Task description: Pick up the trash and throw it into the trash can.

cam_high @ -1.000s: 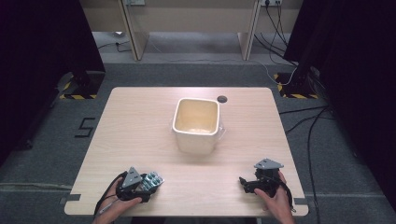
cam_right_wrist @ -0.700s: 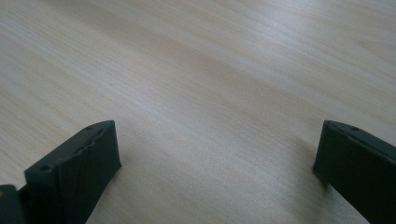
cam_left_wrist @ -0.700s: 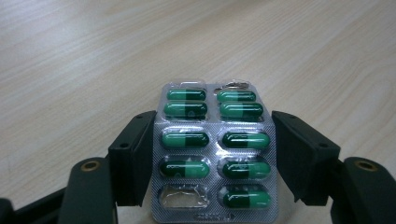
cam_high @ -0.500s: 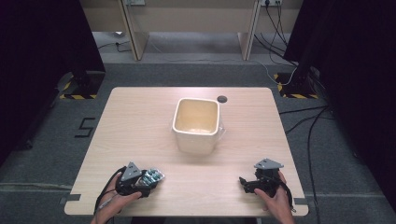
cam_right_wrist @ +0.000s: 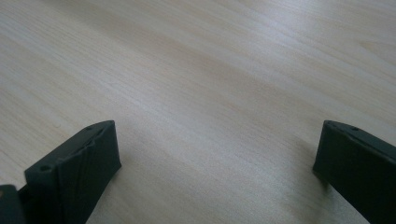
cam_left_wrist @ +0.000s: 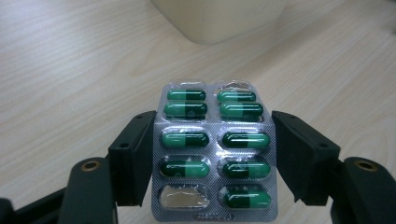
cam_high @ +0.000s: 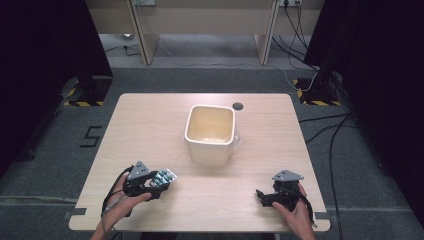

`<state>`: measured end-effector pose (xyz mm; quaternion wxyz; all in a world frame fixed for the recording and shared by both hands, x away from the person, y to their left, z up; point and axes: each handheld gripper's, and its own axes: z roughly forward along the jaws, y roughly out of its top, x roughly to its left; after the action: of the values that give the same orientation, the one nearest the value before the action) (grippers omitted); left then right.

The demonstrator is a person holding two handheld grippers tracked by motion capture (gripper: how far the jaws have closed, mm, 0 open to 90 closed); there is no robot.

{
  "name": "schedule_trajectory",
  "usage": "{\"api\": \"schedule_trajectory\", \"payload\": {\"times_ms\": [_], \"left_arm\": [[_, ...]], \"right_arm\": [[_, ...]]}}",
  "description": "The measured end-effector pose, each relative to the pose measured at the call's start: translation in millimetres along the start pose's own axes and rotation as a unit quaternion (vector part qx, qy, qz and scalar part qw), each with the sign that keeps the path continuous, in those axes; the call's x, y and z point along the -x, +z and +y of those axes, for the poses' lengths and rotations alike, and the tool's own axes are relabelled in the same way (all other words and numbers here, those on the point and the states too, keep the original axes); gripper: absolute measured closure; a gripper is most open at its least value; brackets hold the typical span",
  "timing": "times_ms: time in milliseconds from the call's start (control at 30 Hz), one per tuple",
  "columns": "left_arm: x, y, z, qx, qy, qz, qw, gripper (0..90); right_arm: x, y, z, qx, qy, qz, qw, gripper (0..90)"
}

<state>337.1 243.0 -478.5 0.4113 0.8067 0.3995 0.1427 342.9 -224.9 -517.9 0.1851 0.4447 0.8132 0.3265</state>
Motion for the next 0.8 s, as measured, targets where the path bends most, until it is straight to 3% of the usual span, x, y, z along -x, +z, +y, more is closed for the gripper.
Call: {"api": "schedule_trajectory", "payload": {"times_ms": [333, 800], "left_arm": [[-5.0, -0.2, 18.1, 0.016, -0.006, -0.008, 0.9998, 33.7], [-6.7, -6.2, 42.4, 0.025, 0.005, -0.022, 0.9995, 33.7]], "right_arm": [[0.0, 0.0, 0.0, 0.0, 0.0, 0.0, 1.0, 0.3], [0.0, 0.0, 0.0, 0.0, 0.0, 0.0, 1.0, 0.2]]}}
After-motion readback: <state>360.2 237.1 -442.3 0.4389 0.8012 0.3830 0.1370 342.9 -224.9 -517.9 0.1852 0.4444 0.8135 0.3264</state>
